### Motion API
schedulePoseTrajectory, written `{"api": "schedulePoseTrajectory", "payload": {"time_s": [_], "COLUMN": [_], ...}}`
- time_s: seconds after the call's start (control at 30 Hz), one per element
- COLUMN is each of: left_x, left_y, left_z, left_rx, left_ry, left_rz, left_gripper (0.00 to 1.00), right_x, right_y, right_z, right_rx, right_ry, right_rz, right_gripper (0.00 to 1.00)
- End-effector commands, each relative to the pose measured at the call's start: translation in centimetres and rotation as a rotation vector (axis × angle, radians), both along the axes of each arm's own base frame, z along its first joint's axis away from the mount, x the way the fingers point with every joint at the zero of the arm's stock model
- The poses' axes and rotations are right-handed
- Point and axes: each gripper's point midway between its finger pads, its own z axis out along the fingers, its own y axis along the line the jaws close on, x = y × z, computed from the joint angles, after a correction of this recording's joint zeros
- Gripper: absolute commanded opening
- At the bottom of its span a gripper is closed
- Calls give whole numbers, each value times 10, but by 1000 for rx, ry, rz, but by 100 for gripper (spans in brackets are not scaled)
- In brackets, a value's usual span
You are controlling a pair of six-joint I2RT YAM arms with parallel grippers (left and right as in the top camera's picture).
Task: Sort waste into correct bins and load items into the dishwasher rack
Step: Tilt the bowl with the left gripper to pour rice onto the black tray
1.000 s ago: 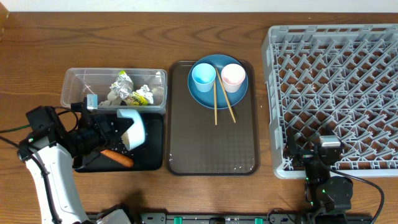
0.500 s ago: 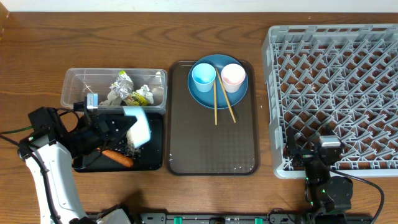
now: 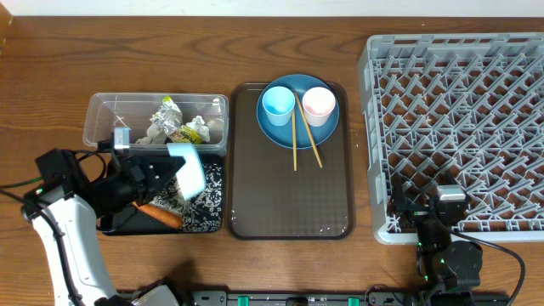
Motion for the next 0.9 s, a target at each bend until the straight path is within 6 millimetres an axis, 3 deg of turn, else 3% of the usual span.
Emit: {"api": "schedulePoseTrajectory", "payload": {"time_s": [0.0, 0.23, 0.87], "left_x": [1, 2, -5], "left_y": [8, 22, 15], "left_z": [7, 20, 26], "left_rx": [-46, -112, -181], "left_ry": [-32, -71, -35], "left_rz": [34, 96, 99], "left_gripper": [6, 6, 6], "right_x": [0, 0, 0], "right_y": [0, 0, 0], "right_z": [-1, -1, -1], "right_rx": [14, 14, 14], "right_ry": [3, 3, 4], "right_rz": [-1, -1, -1], "right_gripper": [99, 99, 99]}}
